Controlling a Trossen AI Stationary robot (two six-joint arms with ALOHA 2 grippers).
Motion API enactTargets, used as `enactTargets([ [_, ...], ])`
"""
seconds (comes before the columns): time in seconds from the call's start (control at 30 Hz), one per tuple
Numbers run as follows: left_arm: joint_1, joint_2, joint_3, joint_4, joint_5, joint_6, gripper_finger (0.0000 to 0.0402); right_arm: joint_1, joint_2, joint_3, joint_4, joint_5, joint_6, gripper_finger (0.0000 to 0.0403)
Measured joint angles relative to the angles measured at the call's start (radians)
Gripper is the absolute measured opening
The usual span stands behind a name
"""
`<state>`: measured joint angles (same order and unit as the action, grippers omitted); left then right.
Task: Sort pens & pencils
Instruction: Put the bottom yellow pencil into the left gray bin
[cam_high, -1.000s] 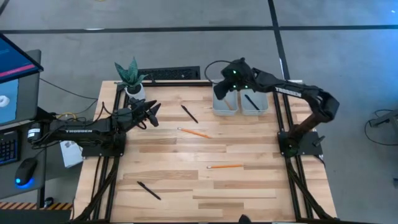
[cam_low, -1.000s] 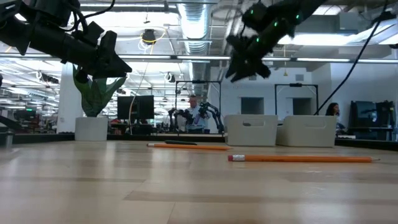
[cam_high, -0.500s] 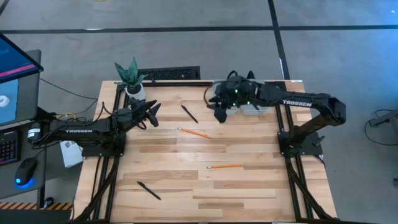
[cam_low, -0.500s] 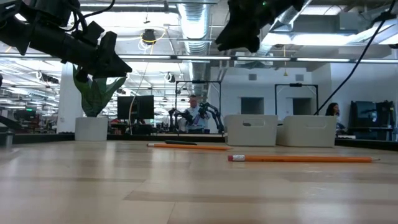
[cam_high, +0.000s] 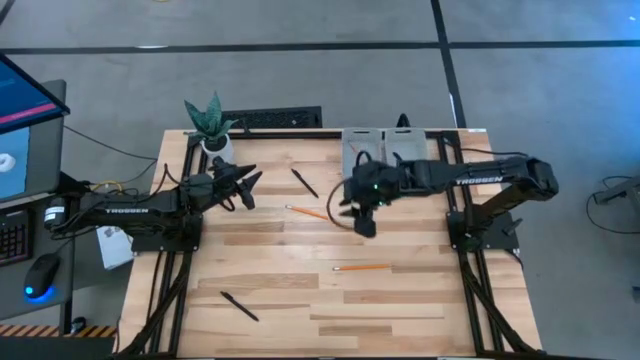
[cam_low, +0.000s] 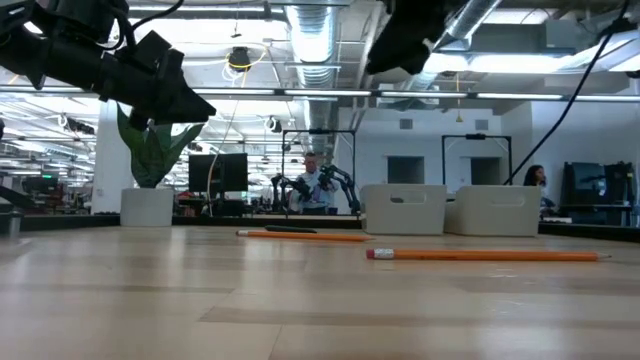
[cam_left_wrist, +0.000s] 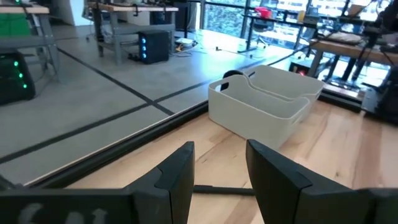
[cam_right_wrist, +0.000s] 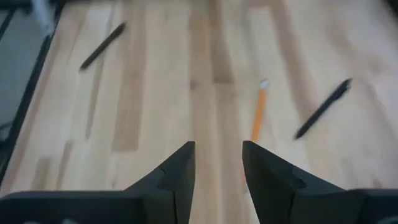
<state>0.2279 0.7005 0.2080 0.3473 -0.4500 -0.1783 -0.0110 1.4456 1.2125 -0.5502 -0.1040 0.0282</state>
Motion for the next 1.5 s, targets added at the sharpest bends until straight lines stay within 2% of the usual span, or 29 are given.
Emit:
enactTargets([
  [0.33,0.0,0.0,0.0,0.0,0.0,0.036,0.0135,0.152,0.041,-0.001,-0.133,0.03,0.116,0.0141],
  [0.63,0.0,0.0,0.0,-0.037,-0.001,0.038,0.0135,0.233,0.218,0.0,-0.181,0.028,0.132,0.0138],
  [0.9,0.0,0.0,0.0,-0.07,0.0,0.035,0.0135,0.259,0.346,0.0,-0.181,0.003,0.121,0.0139],
  [1.5,0.0,0.0,0.0,-0.123,0.0,0.034,0.0135,0.309,0.482,0.0,-0.176,-0.021,0.14,0.0134],
])
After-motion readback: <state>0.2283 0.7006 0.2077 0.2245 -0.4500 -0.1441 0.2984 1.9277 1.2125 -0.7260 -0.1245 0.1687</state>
